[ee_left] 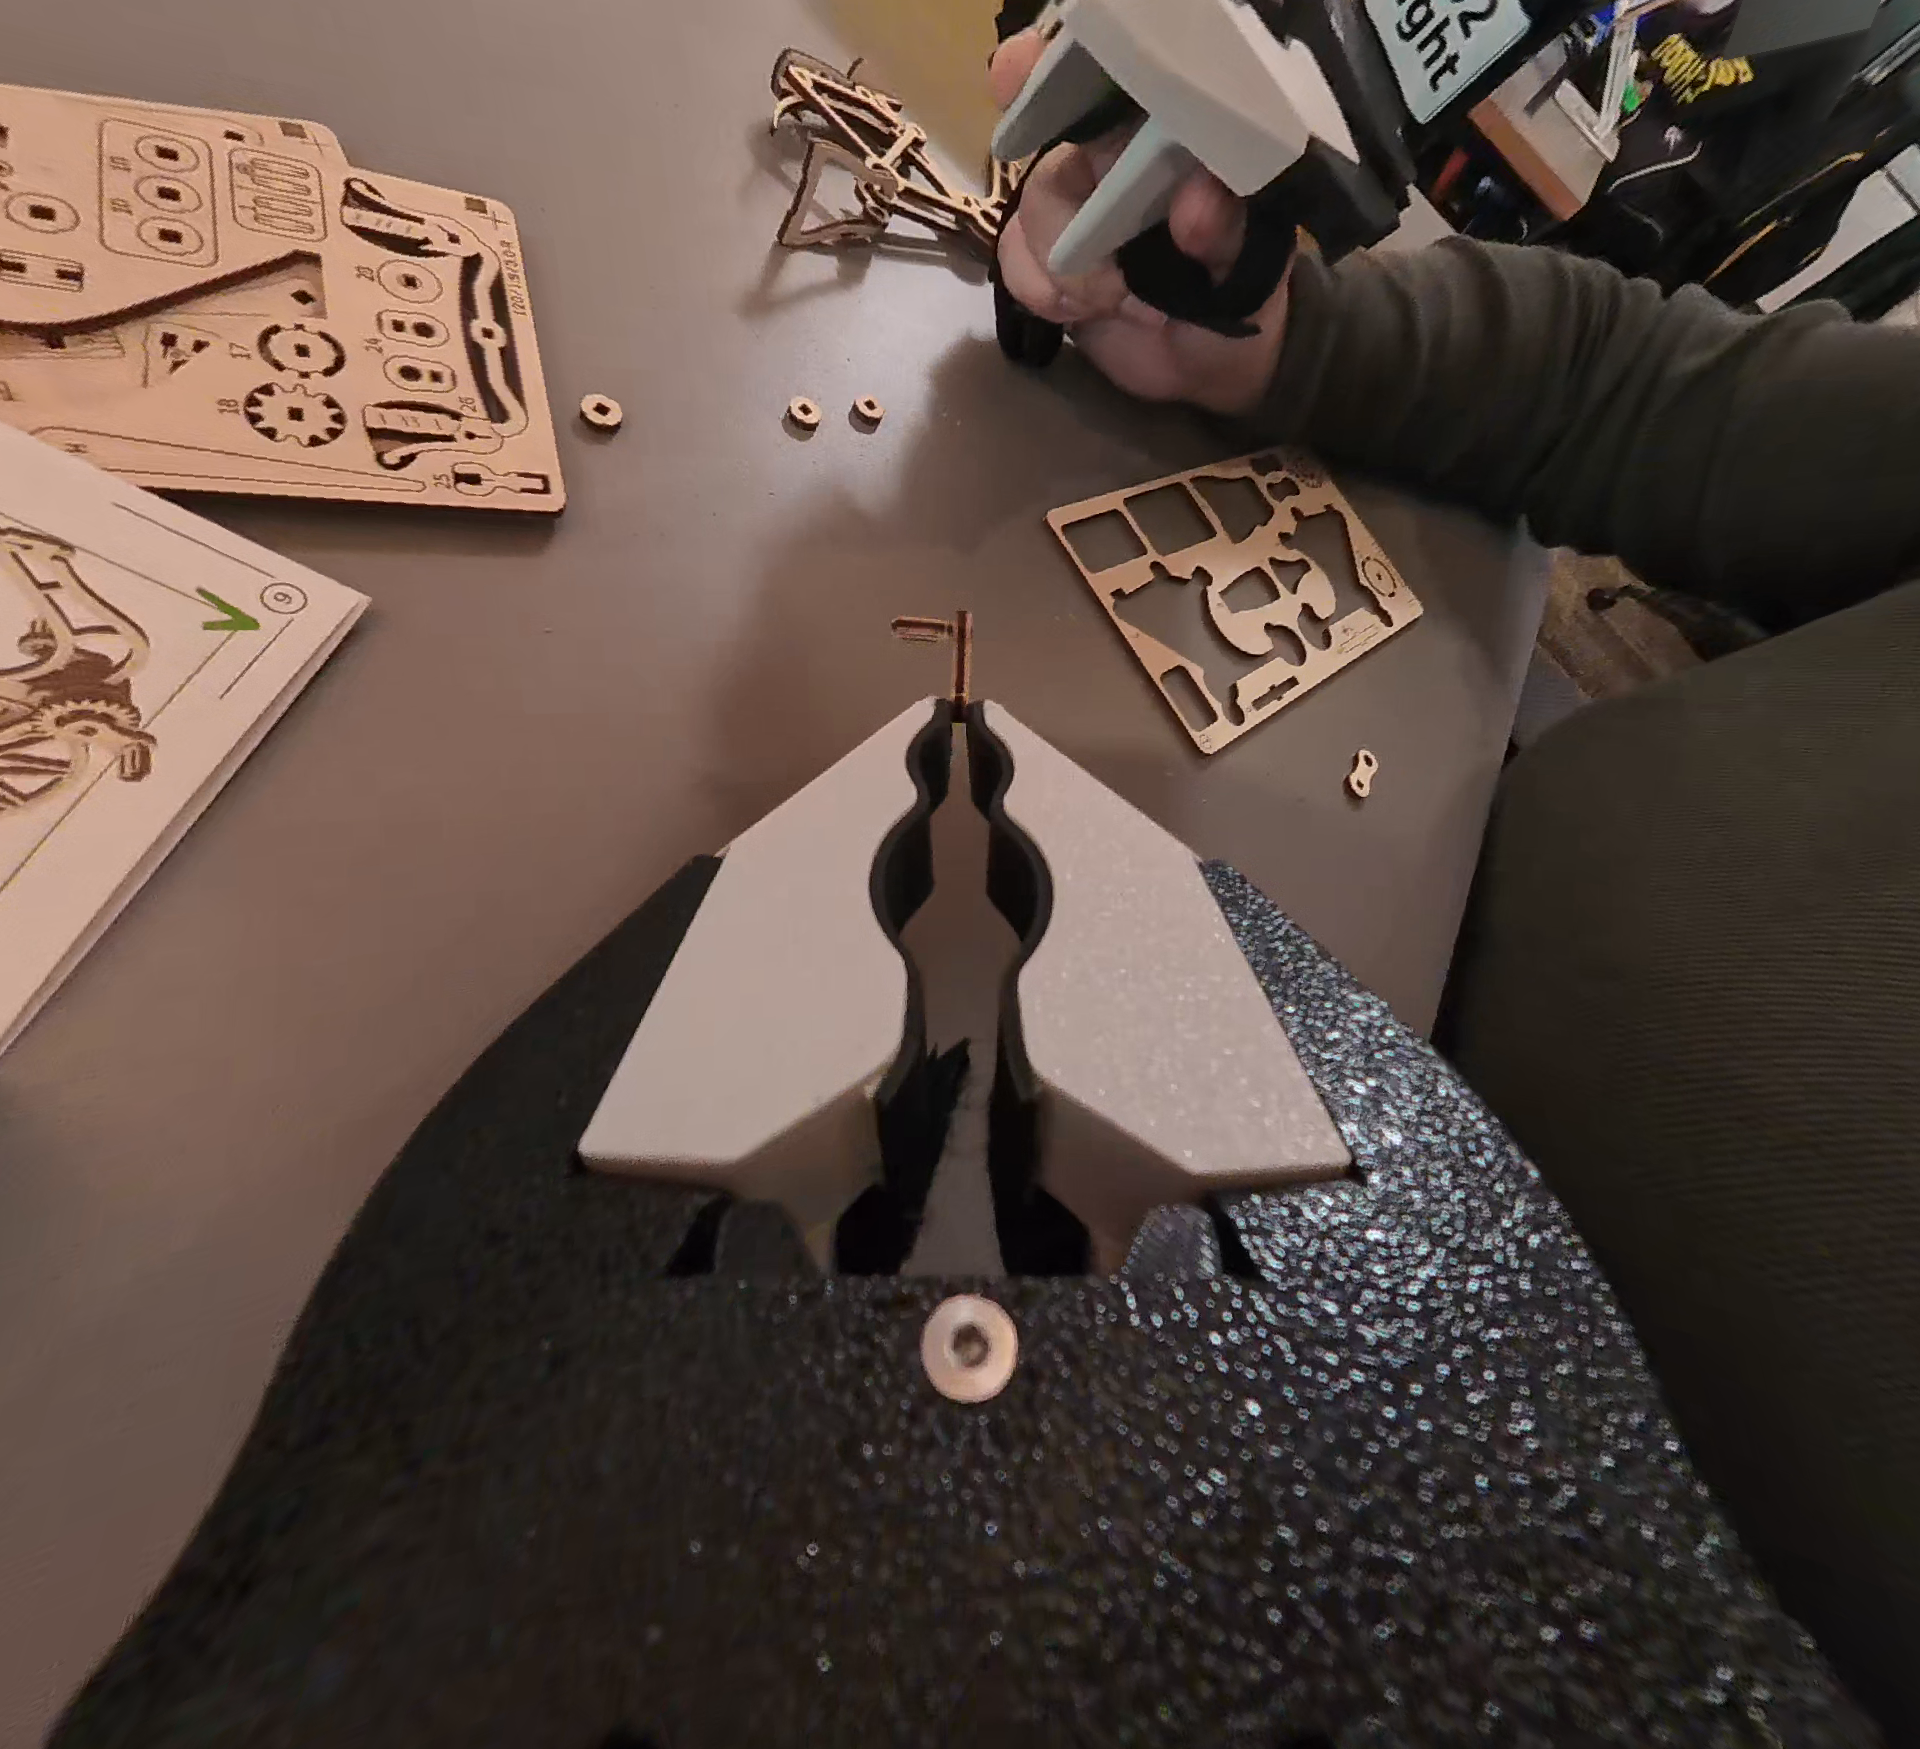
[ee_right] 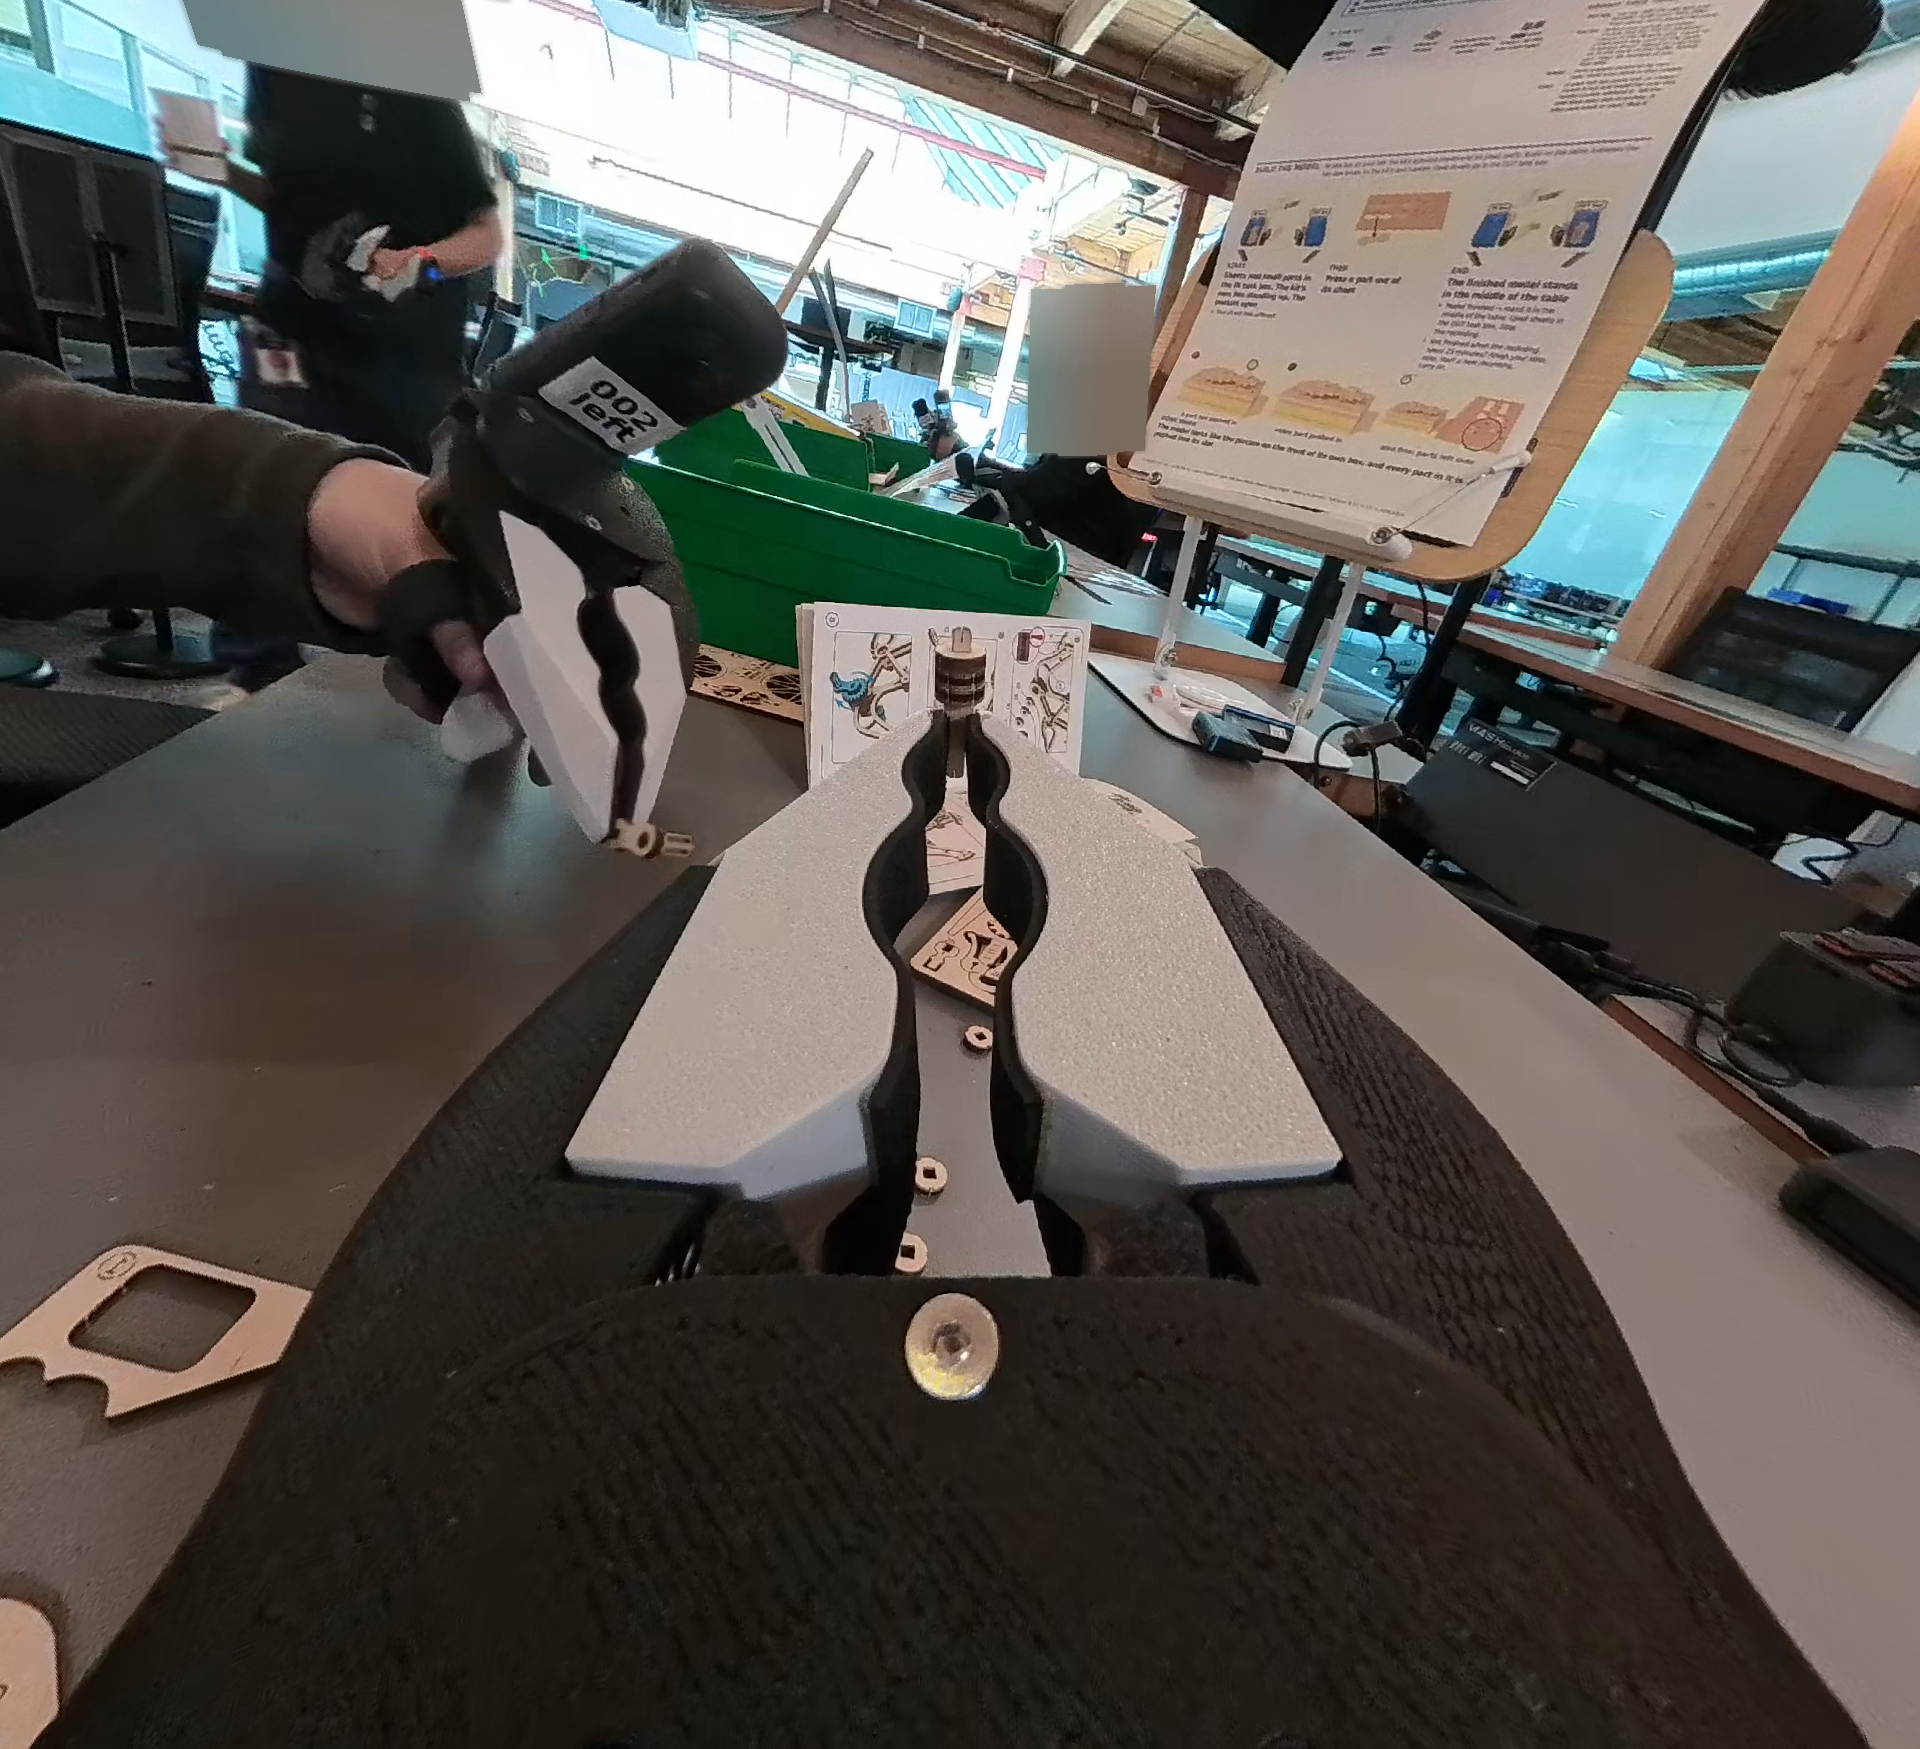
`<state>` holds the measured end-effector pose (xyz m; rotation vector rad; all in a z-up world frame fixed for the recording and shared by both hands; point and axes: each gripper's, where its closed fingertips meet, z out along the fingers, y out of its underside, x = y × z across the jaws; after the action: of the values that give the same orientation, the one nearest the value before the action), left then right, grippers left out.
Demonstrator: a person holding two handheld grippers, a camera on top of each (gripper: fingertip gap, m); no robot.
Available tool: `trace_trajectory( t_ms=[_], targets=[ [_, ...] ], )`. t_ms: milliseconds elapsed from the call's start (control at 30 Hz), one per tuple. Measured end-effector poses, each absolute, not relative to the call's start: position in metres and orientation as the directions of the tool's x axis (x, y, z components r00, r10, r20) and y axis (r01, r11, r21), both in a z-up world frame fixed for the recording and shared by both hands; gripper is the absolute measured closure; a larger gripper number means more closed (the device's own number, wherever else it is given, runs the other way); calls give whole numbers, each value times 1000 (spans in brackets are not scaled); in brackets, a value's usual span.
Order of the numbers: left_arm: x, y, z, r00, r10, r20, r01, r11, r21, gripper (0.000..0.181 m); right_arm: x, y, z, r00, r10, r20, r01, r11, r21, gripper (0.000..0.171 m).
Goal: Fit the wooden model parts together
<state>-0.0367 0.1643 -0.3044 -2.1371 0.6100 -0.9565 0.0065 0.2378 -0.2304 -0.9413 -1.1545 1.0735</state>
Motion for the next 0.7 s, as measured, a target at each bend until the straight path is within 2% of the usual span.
trace_trajectory(
  t_ms=[367, 533, 700],
  targets=[
    [-43, 163, -316, 639, -626, 448, -136, -665, -734, 180, 6, 237, -231, 68, 971, 231, -156, 239, -958, 171],
    [-56, 168, -330, 729, -628, 272, -269, -628, -730, 180, 6, 237, -231, 68, 970, 233, -155, 241, -958, 171],
    [-56, 169, -337, 740, -584, 334, -228, -685, -692, 180, 6, 236, -231, 68, 969, 239, -153, 247, -957, 171]
  ],
)
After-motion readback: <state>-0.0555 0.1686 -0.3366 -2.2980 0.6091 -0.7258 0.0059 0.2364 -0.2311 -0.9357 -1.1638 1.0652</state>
